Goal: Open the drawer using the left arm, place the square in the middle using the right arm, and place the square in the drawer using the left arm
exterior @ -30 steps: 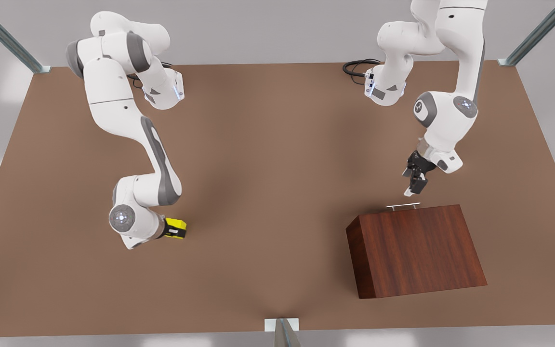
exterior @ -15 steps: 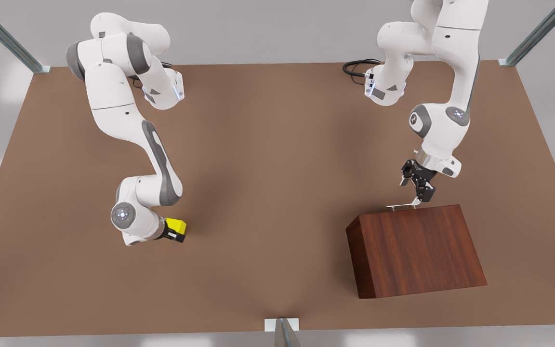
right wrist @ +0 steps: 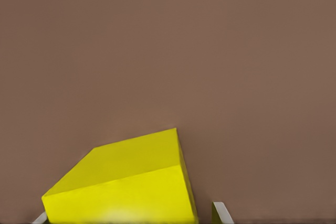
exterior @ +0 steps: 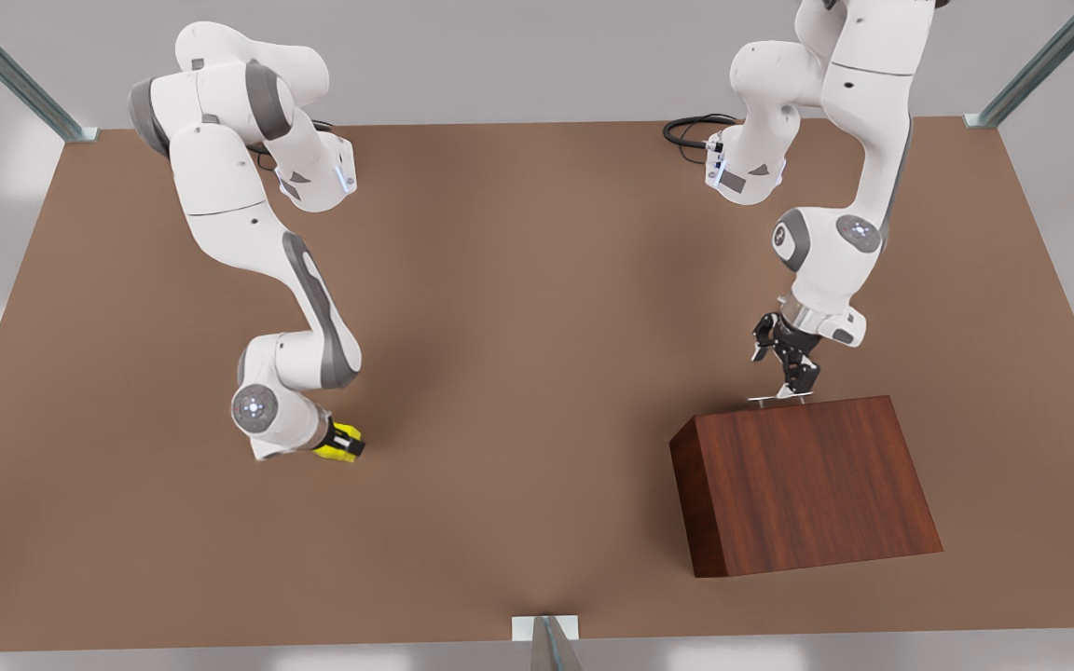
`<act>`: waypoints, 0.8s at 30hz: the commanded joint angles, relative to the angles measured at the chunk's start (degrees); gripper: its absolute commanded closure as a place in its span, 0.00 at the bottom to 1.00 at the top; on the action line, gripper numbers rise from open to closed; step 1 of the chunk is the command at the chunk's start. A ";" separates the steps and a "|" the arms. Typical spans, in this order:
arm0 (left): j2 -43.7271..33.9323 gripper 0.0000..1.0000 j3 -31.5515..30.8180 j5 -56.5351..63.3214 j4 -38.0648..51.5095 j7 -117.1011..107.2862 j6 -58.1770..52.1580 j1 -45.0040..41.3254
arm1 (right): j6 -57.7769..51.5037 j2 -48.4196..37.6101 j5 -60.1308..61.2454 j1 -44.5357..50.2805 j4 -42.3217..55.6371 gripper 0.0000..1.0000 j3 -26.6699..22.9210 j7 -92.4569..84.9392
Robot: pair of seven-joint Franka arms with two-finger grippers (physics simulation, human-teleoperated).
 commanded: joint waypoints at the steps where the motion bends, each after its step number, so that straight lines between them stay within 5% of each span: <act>1: 0.33 0.00 -0.01 0.04 0.06 -6.03 1.64 0.34 | 2.13 -0.11 -0.08 0.04 -0.87 0.00 0.06 0.61; 13: 0.86 0.00 -0.01 0.21 -0.20 -4.01 -1.08 0.26 | 2.22 -0.20 0.01 -0.14 -0.96 0.22 0.15 -0.63; 24: -0.99 0.00 -0.01 0.21 -3.01 -2.69 -4.16 -2.03 | 2.05 -0.20 0.01 -0.40 -0.70 0.23 0.15 -0.72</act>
